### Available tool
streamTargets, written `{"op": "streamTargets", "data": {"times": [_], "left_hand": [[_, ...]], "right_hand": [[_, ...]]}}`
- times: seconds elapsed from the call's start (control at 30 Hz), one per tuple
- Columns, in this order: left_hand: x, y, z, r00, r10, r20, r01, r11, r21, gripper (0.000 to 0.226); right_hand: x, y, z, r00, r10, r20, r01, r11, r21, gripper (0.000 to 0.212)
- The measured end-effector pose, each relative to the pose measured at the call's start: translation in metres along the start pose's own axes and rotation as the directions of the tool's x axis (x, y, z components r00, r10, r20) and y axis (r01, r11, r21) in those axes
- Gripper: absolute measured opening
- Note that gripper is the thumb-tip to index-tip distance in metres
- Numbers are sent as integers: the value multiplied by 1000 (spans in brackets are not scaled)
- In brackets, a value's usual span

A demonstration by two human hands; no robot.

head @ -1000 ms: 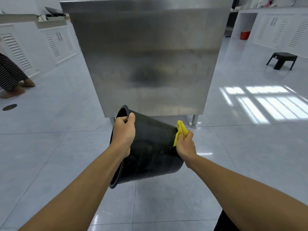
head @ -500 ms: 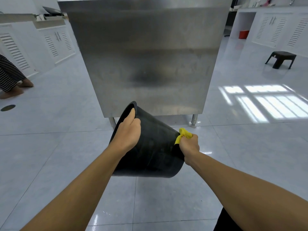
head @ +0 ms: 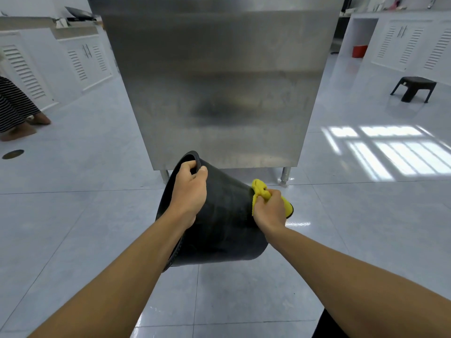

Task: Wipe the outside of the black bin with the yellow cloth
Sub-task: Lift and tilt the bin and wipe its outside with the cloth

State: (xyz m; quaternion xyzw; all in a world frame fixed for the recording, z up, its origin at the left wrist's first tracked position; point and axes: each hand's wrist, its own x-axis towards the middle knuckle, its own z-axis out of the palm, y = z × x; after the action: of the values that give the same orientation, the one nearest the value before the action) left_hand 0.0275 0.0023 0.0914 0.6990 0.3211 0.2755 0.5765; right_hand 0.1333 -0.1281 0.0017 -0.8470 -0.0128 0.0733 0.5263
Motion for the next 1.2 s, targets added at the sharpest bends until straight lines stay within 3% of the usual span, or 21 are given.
{"op": "streamTargets", "data": {"times": [0.1,0.2,0.33,0.47,0.6,0.77,0.87,0.93,1.03,1.2], "left_hand": [[0,-4,4,998,-19,-55,18,1000,-23,20],[0,-11,8,994,-59,-96,54,997,-53,34],[2,-13,2,982,-116,-151,106,992,-67,36],[6,-9,-3,976,-156,-153,135,981,-141,21],[6,-6,2,971,-169,-169,136,973,-187,28],[11,-6,-3,963,-170,-211,122,968,-221,22],[10,-1,-4,966,-143,-215,93,970,-226,11],[10,0,-4,970,-129,-207,84,974,-212,26],[8,0,-5,969,-134,-208,89,973,-212,27],[8,2,-5,965,-184,-185,133,957,-258,18]], "right_hand": [[-29,-12,6,990,-107,88,107,994,2,18],[-75,-25,16,957,-238,166,227,970,85,11],[-124,-34,27,833,-514,203,454,846,281,12],[-114,-32,32,705,-699,119,681,714,163,13],[-83,-20,30,642,-763,80,766,643,-16,23],[-42,-1,26,776,-624,-94,606,778,-163,31],[-17,7,16,907,-408,-108,389,907,-162,32],[-3,12,8,969,-227,-97,204,958,-204,34],[5,13,2,999,-14,-49,5,983,-184,38],[7,7,-7,968,226,106,-234,969,74,33]]}}
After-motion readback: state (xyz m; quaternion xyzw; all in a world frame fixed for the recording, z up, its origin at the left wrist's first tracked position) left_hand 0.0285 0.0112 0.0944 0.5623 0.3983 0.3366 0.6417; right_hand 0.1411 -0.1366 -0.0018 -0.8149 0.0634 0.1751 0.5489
